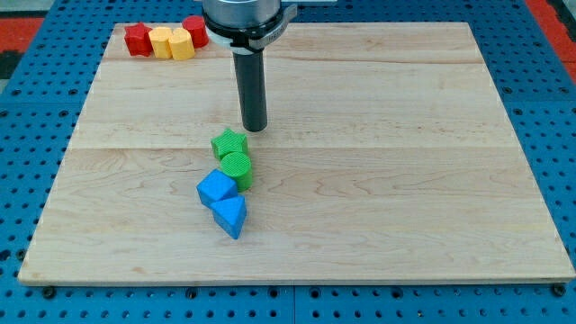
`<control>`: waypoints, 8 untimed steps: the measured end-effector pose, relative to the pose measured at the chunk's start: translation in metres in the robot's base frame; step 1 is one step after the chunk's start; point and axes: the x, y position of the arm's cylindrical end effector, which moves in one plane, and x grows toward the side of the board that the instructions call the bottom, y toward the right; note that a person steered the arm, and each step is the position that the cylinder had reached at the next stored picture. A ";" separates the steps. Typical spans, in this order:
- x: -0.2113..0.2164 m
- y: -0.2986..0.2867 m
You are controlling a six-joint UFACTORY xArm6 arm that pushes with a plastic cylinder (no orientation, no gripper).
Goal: Move your arm at the left center of the board
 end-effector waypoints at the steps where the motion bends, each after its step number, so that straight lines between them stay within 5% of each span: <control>1: 0.001 0.000; 8: 0.005 0.003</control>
